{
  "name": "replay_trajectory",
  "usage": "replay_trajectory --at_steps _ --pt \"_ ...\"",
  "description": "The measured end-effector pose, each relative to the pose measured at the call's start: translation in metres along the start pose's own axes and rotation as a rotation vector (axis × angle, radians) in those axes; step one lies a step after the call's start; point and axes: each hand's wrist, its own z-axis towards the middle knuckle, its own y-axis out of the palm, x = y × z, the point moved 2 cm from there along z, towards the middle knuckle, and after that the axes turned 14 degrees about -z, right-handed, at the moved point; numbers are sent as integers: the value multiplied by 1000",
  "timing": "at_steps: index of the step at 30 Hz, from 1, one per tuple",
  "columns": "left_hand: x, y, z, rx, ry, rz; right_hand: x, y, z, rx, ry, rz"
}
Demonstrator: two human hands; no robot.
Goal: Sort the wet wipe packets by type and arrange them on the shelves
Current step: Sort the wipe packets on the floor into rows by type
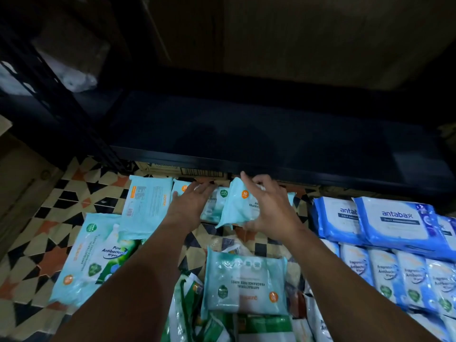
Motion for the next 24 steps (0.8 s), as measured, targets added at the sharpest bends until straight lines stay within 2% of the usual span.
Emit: replay_trajectory --at_steps 7,13,17,24 --pt "1 5 -5 27 6 72 19 37 23 -268 -17 -241" --pt "2 8 -3 67 -31 68 34 52 18 -527 151 -60" --pt "-6 8 1 74 -61 58 31 58 22 -504 197 17" --pt "-31 2 -3 86 -138 101 -2 60 25 -266 165 -143"
